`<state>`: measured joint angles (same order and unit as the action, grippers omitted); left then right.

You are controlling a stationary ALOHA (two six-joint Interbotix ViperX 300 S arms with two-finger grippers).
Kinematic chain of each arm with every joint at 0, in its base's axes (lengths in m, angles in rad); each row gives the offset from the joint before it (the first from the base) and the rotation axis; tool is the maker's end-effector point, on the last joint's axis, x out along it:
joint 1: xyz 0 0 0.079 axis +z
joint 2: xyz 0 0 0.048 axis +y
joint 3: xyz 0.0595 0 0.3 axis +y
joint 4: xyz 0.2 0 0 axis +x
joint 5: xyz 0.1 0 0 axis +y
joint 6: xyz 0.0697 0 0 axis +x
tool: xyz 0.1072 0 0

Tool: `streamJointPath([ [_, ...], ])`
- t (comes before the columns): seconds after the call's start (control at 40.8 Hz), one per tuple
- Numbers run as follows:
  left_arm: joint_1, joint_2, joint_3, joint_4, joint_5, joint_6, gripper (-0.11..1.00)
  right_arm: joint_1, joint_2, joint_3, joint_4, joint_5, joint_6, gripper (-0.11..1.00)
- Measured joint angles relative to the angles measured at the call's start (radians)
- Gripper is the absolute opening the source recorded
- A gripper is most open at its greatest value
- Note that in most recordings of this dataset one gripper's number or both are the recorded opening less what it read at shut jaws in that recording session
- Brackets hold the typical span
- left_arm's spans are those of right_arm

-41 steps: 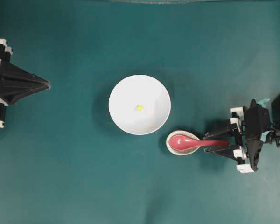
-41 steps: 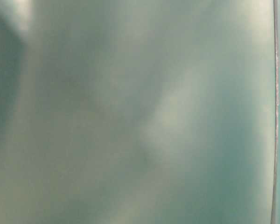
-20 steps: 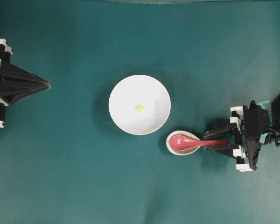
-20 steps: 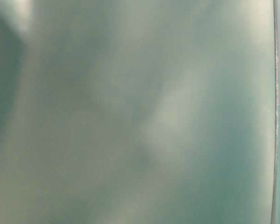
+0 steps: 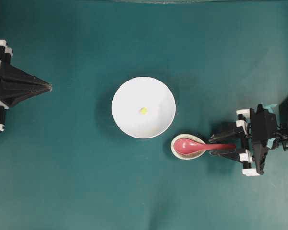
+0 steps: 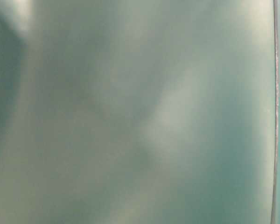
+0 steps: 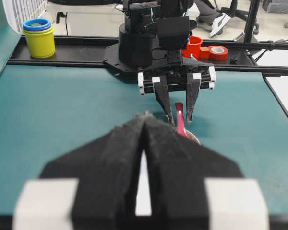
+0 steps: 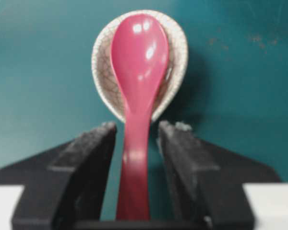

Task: Scoop the yellow hexagonal prism block from the bowl with a spoon using the right arm.
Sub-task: 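Close the right gripper on the pink spoon handle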

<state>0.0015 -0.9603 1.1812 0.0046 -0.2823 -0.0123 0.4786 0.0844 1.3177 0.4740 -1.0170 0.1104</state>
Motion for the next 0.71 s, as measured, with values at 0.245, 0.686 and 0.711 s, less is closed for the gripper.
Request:
streamJointPath([
  [0.245, 0.0, 0.0, 0.0, 0.0, -0.002, 0.0, -0.01, 0.002, 0.0, -0.002, -0.002, 0.002, 0.0, 0.48],
  [0.686, 0.0, 0.0, 0.0, 0.0, 0.0, 0.0, -0.01, 0.002, 0.0, -0.003, 0.0, 0.017, 0.0, 0.48],
  [0.711, 0.0, 0.0, 0.0, 0.0, 0.0, 0.0, -0.01, 0.002, 0.0, -0.003, -0.002, 0.017, -0.002, 0.48],
])
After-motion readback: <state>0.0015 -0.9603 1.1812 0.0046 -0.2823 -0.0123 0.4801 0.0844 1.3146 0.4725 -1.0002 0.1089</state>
